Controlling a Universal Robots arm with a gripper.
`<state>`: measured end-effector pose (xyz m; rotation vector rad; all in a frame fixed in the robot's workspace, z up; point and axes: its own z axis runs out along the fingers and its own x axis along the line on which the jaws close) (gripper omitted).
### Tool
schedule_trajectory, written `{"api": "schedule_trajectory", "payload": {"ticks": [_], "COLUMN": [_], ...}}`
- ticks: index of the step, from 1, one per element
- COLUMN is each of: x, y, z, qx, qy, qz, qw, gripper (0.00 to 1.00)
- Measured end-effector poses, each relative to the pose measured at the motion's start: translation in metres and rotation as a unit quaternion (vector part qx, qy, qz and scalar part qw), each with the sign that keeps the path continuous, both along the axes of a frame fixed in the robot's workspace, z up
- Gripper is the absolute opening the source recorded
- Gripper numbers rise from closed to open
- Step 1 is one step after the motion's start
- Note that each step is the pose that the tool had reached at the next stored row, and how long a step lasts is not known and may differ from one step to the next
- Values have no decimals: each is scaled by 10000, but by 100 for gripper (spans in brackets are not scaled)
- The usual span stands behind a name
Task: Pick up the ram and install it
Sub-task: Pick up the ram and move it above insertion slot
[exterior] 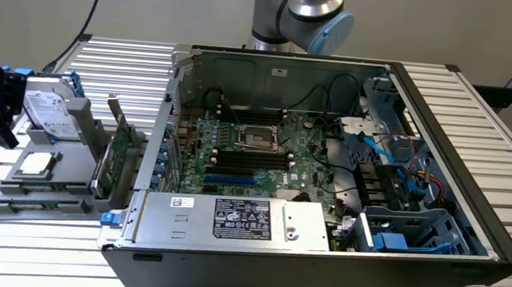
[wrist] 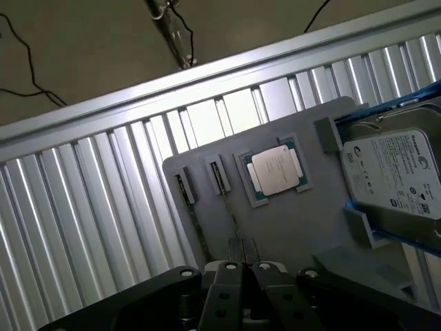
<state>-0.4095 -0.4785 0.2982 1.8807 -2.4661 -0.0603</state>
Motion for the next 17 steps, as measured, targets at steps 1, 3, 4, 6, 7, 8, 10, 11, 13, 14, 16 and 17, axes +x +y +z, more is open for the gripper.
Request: {"api": "schedule_trajectory", "payload": {"ticks": [1,3,4,6,7,8,10,11,13,14,16,17], "x": [0,0,0,0,0,0,0,0,0,0,0,0], "y": [0,0,0,0,0,0,0,0,0,0,0,0], "z": [0,-1,-1,-2,-3,-3,-4,-4,-4,-4,-5,-5], "qx": [0,0,0,0,0,0,0,0,0,0,0,-1], "qy": [0,0,0,0,0,0,1,0,1,1,0,0], "qz": [90,278,368,547,637,727,911,1001,1180,1275,1453,1542], "qw": [10000,9996,9993,9985,9980,9974,9958,9950,9930,9918,9894,9880], "gripper": [11,11,11,11,11,11,11,11,11,11,11,11]}}
